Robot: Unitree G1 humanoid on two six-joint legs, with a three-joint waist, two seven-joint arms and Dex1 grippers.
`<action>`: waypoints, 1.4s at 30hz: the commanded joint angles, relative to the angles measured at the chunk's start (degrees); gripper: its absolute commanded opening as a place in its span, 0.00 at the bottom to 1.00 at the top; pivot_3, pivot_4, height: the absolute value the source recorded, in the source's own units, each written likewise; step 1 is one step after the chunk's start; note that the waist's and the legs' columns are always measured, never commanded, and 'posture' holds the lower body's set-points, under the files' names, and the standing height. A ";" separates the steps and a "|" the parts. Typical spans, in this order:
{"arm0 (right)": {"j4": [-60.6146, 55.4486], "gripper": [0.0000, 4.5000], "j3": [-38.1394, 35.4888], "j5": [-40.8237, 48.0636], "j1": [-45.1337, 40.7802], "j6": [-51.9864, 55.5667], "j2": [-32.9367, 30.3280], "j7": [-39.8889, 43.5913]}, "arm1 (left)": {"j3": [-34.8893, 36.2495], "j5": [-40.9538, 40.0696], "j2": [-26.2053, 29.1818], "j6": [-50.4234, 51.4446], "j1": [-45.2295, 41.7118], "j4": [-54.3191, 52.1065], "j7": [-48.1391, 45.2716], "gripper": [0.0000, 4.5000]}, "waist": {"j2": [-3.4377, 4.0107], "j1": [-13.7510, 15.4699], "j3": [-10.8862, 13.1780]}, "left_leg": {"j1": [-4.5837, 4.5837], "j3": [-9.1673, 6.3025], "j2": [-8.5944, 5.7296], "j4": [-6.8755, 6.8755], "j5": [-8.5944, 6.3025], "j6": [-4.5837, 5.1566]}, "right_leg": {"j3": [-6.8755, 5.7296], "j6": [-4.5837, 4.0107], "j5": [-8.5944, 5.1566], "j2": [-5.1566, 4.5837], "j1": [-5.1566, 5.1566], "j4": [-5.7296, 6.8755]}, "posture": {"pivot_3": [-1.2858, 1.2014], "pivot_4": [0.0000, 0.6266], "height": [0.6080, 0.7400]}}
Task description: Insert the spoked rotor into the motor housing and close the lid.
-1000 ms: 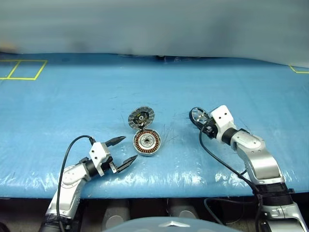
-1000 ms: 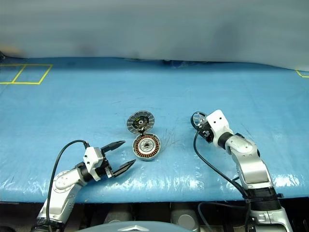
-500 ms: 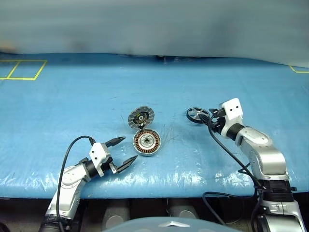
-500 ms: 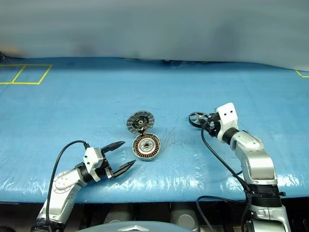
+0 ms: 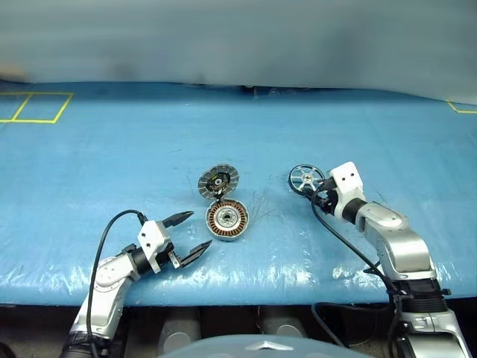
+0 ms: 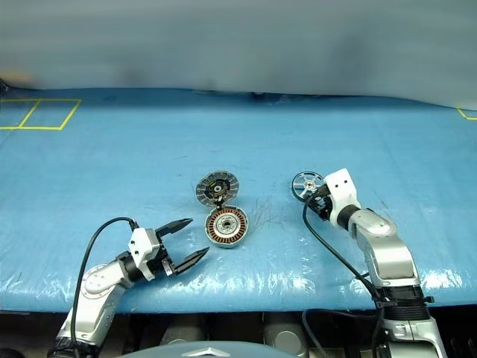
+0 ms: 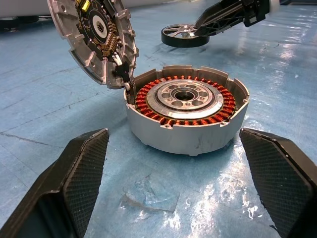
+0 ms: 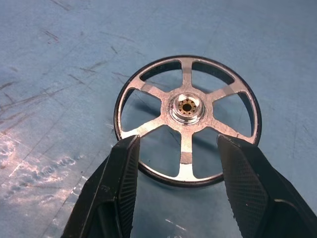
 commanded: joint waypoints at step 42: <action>-8.82 0.01 1.55 20.26 4.85 -3.98 2.18 24.48 | -0.82 -2.21 0.04 -0.01 -1.92 1.19 -5.05 1.00 | -0.01 -0.05 -0.02 | 0.09 -0.03 0.02 0.01 0.00 0.00 | -0.01 -0.01 -0.01 0.03 0.09 0.02 | 0.52 0.24 1.00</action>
